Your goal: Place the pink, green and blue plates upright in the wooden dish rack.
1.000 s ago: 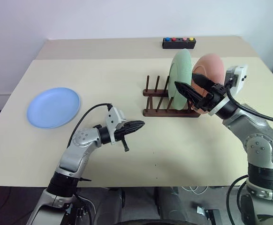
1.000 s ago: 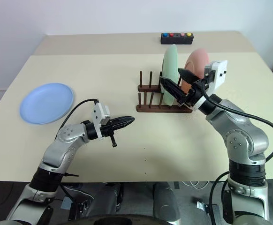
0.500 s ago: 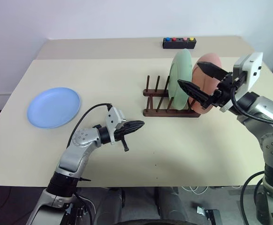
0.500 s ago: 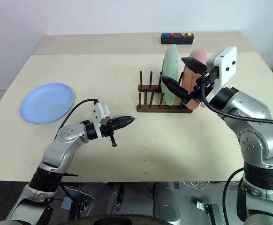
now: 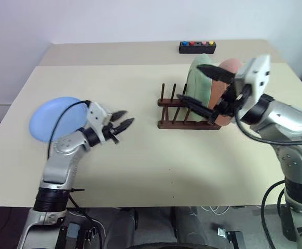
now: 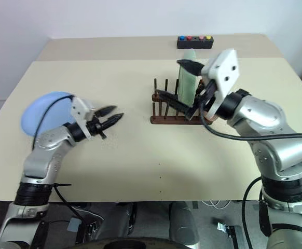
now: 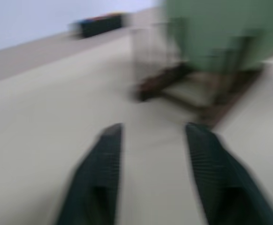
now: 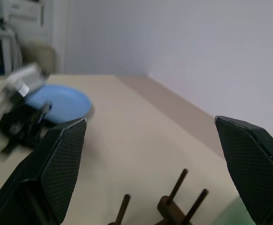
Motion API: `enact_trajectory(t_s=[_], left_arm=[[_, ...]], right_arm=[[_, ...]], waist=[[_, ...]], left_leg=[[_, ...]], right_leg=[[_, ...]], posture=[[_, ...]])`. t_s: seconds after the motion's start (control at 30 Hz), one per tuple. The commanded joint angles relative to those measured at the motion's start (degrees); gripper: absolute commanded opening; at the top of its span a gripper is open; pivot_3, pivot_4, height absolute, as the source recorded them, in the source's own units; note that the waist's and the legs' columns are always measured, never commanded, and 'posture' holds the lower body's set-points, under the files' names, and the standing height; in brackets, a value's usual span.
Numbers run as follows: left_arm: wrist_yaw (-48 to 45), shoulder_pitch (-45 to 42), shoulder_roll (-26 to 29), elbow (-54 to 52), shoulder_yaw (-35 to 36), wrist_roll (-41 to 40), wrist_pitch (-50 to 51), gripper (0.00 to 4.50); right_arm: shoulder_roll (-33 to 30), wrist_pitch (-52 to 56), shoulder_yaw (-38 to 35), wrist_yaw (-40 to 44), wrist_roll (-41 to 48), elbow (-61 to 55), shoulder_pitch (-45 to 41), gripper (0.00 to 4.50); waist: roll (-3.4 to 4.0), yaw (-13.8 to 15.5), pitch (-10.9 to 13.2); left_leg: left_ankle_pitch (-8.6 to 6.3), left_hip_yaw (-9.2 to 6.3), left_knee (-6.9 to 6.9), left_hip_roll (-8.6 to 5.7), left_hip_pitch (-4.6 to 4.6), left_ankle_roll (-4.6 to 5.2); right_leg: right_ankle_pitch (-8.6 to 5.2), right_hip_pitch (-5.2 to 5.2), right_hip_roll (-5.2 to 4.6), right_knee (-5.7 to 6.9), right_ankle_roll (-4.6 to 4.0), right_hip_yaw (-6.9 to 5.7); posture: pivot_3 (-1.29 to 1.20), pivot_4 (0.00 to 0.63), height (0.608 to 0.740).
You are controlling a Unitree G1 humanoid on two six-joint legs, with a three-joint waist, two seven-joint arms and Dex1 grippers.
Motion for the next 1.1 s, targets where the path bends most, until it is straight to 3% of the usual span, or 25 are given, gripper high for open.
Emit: enact_trajectory(t_s=[0.03, 0.07, 0.37, 0.6, 0.77, 0.9, 1.1], left_arm=[[8.14, -1.24, 3.94, 0.69, 8.17, 1.65, 3.51, 3.98], [10.72, -1.54, 4.91, 1.2, 9.13, 3.09, 4.72, 4.44], [31.17, -7.86, 10.43, 11.26, 18.68, 9.1, 19.87, 4.44], [32.64, -15.89, 15.69, 31.02, 18.22, 10.02, 23.29, 4.44], [29.03, -21.16, 16.5, 42.98, 16.11, 9.48, 23.2, 4.44], [27.24, -23.2, 15.87, 46.82, 15.71, 8.69, 22.29, 3.19], [26.49, -22.86, 14.33, 44.44, 16.26, 6.92, 22.87, 0.06]], right_arm=[[0.56, -5.01, 4.27, 2.48, -6.1, 0.8, -1.24, 4.48], [0.94, -5.64, 4.9, 3.04, -6.66, 1.2, -1.11, 4.48], [3.97, -9.35, 7.93, 7.34, -10.47, 4.73, -0.96, 4.48], [6.13, -9.94, 8.15, 8.27, -12.08, 5.21, -0.22, 4.48], [6.58, -9.97, 7.52, 7.55, -12.71, 4.26, 1.22, 4.48], [6.56, -9.91, 7.05, 7.03, -13.07, 3.53, 2.1, 4.48], [6.51, -9.66, 6.63, 6.7, -13.5, 3.08, 2.87, 4.48]], waist=[[-0.05, 0.0, 0.03], [-0.08, 0.04, 0.05], [-0.39, 0.02, 0.17], [-0.4, 0.05, 0.17], [-0.52, 0.22, 0.13], [-0.53, 0.1, 0.13], [-0.52, 0.15, 0.12]], left_leg=[[0.0, 0.0, -0.02, 0.01, 0.0, 0.0], [0.0, 0.0, -0.02, 0.01, 0.0, 0.0], [0.0, -0.06, 0.01, -0.01, -0.04, -0.01], [0.01, -0.07, -0.03, -0.01, -0.04, -0.02], [0.02, -0.08, -0.03, -0.01, -0.05, -0.03], [0.02, -0.08, -0.03, -0.02, -0.05, -0.04], [0.02, -0.08, -0.04, -0.01, -0.04, -0.05]], right_leg=[[0.0, -0.01, 0.0, 0.0, 0.0, 0.0], [0.0, -0.02, 0.0, -0.01, 0.0, 0.0], [0.02, -0.01, 0.0, 0.01, -0.01, -0.08], [0.04, -0.05, 0.0, 0.04, -0.03, -0.1], [0.04, -0.05, -0.01, 0.04, -0.03, -0.14], [0.04, -0.05, -0.01, 0.05, -0.03, -0.14], [0.05, -0.08, -0.02, 0.11, -0.04, -0.13]], posture=[[0.0, 0.15, 0.74], [0.0, 0.15, 0.74], [0.0, 0.15, 0.74], [0.0, 0.15, 0.74], [0.0, 0.15, 0.74], [0.0, 0.15, 0.74], [0.0, 0.15, 0.74]])
